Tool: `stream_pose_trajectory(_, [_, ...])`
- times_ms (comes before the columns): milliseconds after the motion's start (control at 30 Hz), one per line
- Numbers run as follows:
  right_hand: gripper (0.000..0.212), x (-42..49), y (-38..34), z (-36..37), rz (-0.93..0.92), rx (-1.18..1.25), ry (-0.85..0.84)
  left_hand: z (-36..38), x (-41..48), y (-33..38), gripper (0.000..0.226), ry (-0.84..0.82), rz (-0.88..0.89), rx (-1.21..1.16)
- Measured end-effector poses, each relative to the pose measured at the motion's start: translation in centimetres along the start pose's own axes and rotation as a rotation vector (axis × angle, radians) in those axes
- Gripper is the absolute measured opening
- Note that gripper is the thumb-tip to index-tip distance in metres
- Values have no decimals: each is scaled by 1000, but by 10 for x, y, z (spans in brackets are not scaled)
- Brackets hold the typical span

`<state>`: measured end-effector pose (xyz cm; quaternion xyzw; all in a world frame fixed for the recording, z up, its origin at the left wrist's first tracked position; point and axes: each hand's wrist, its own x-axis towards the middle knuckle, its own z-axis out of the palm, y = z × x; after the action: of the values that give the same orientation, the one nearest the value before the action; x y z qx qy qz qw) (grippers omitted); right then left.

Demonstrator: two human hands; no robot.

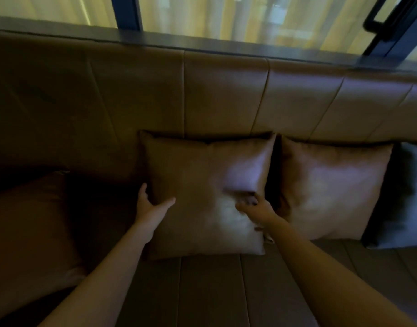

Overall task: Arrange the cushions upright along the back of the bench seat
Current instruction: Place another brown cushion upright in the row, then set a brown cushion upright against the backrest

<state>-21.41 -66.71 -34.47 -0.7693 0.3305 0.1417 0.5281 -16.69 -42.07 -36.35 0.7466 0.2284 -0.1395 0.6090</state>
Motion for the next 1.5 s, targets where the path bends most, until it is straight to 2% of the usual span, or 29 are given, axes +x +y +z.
stream_pose_trajectory(167, [72,-29,-41,19,-12,-18,-74,-9,-26,26,70,-30,-19,-91])
stream_pose_trajectory(267, [64,-43,-54,34,-75,-47,-109,-11,-44,41,55,-79,34,-51])
stream_pose_trajectory(367, [61,-63,-65,55,-189,-161,-189,-21,-59,47,52,-90,90,-26])
stream_pose_trajectory(500, [62,-80,-77,83,-292,-220,-268,-50,-66,44,54,-53,80,-49])
stream_pose_trajectory(767, [63,-103,-103,173,-341,-183,-359,-174,-48,26,52,129,130,-137])
stream_pose_trajectory(1033, [57,-132,-120,331,-351,-117,-330,-330,-9,-30,46,282,115,-180])
stream_pose_trajectory(1200, [55,-135,-115,423,-318,-133,-350,-412,23,-74,51,284,99,-86])
stream_pose_trajectory(1333, [28,-119,-100,476,-255,-208,-372,-455,60,-111,60,245,47,19])
stream_pose_trajectory(1433, [63,-101,-88,505,-156,-250,-405,-473,87,-138,77,250,-75,83])
stream_pose_trajectory(1500, [80,-87,-81,518,-153,-324,-350,-477,102,-154,95,273,-163,91])
